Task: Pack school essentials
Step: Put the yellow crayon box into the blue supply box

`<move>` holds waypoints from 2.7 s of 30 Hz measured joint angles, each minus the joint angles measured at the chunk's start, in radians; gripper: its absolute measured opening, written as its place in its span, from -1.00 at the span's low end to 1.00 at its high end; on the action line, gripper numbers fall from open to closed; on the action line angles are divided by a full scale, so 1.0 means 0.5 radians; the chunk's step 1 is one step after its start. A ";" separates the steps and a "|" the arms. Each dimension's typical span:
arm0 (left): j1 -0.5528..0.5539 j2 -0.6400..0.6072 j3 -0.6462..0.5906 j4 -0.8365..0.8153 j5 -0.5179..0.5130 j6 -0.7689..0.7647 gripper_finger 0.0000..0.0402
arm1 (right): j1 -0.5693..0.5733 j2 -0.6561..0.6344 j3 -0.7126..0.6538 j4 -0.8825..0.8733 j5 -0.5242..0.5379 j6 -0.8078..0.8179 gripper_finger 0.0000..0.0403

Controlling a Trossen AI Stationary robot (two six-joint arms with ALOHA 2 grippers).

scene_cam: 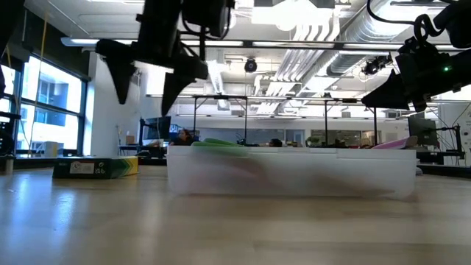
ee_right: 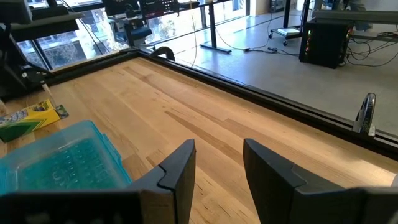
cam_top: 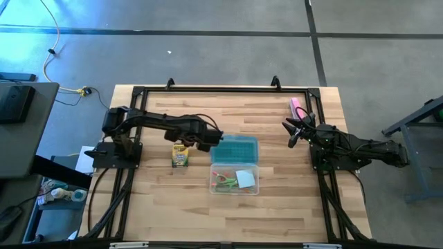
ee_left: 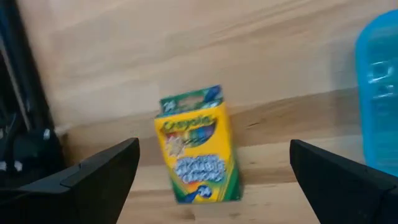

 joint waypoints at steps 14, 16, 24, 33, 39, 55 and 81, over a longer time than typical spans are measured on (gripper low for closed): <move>-0.002 -0.431 -0.751 0.548 0.304 -0.545 0.99 | -0.001 0.000 0.000 0.000 -0.018 0.000 -0.38; -0.002 -0.430 -0.804 0.610 0.375 -0.575 0.99 | 0.000 0.001 0.000 0.000 -0.026 0.000 -0.38; 0.010 -0.429 -0.895 0.689 0.432 -0.594 0.99 | 0.000 0.001 0.000 0.000 -0.029 0.000 -0.38; 0.035 -0.429 -1.115 1.029 0.498 -0.600 0.99 | 0.000 0.001 0.000 0.000 -0.029 0.000 -0.38; 0.065 -0.428 -1.189 1.092 0.502 -0.594 0.99 | 0.000 0.001 0.000 0.000 -0.029 0.000 -0.38; 0.063 -0.436 -1.421 1.471 0.514 -0.295 0.97 | 0.000 0.001 0.000 0.000 -0.029 0.000 -0.38; -0.018 -0.614 -1.427 1.705 0.341 0.468 0.56 | 0.000 0.002 0.000 0.000 -0.030 0.000 -0.38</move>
